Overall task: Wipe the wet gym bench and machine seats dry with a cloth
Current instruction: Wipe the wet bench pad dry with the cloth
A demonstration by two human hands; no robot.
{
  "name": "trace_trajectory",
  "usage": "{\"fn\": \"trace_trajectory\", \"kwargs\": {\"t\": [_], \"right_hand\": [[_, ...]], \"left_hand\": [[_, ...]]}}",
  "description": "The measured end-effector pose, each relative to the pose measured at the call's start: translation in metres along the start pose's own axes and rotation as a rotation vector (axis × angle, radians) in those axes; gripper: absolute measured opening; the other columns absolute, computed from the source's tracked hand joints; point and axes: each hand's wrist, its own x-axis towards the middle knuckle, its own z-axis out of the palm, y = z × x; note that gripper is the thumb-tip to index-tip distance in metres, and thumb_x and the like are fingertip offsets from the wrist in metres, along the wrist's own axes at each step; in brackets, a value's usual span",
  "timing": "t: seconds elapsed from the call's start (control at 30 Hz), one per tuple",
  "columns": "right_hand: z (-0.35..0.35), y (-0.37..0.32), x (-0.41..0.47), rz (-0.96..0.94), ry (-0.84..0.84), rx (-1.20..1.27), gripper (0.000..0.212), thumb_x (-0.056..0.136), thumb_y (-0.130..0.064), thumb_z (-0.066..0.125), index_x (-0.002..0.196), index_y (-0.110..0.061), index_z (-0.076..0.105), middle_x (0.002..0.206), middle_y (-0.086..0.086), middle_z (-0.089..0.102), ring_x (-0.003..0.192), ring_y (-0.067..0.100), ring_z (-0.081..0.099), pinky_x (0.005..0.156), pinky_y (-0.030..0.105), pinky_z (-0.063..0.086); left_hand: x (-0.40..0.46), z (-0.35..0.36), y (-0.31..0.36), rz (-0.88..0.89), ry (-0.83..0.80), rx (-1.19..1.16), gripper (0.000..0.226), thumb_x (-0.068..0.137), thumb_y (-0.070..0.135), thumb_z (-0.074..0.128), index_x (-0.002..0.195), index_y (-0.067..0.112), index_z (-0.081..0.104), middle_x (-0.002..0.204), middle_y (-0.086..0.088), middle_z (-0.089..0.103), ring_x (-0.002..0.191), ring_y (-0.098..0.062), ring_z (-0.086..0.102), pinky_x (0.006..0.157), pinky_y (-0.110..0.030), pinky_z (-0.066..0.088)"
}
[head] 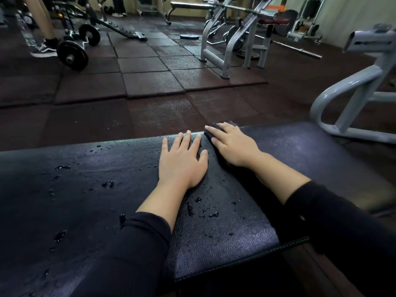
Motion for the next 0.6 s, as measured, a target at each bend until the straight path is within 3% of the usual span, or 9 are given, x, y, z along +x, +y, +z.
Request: {"fn": "trace_trajectory", "kwargs": {"t": [0.17, 0.3, 0.47, 0.6], "right_hand": [[-0.012, 0.055, 0.04, 0.105, -0.063, 0.077, 0.038, 0.1, -0.033, 0.032, 0.136, -0.031, 0.046, 0.145, -0.002, 0.04, 0.135, 0.017, 0.034, 0.109, 0.031, 0.024], [-0.027, 0.099, 0.007, 0.214, 0.018, 0.024, 0.039, 0.101, -0.027, 0.032, 0.138, -0.023, 0.042, 0.148, 0.001, 0.037, 0.138, 0.017, 0.027, 0.111, 0.029, 0.017], [-0.014, 0.052, -0.046, 0.136, 0.027, 0.006, 0.045, 0.102, -0.028, 0.031, 0.147, -0.023, 0.027, 0.155, 0.0, 0.021, 0.143, 0.017, 0.014, 0.117, 0.036, 0.008], [0.0, 0.005, -0.021, 0.019, -0.016, -0.001, 0.046, 0.102, -0.03, 0.027, 0.148, -0.026, 0.023, 0.156, -0.003, 0.017, 0.145, 0.016, 0.008, 0.118, 0.037, 0.004]], "left_hand": [[-0.001, -0.001, -0.002, 0.005, 0.0, -0.012, 0.058, 0.1, 0.05, 0.014, 0.155, 0.033, 0.006, 0.163, 0.006, 0.0, 0.149, -0.012, -0.004, 0.12, -0.045, -0.007], [-0.001, -0.001, -0.002, 0.007, -0.002, -0.026, 0.058, 0.1, 0.05, 0.015, 0.155, 0.033, 0.007, 0.163, 0.006, 0.0, 0.149, -0.012, -0.004, 0.12, -0.045, -0.007], [0.001, -0.002, 0.0, 0.009, -0.01, -0.022, 0.057, 0.101, 0.049, 0.014, 0.155, 0.032, 0.006, 0.163, 0.005, 0.0, 0.149, -0.013, -0.004, 0.12, -0.046, -0.007], [-0.001, -0.002, 0.001, 0.007, -0.007, -0.015, 0.057, 0.101, 0.046, 0.014, 0.155, 0.03, 0.006, 0.163, 0.004, 0.0, 0.149, -0.013, -0.003, 0.12, -0.045, -0.007]]}}
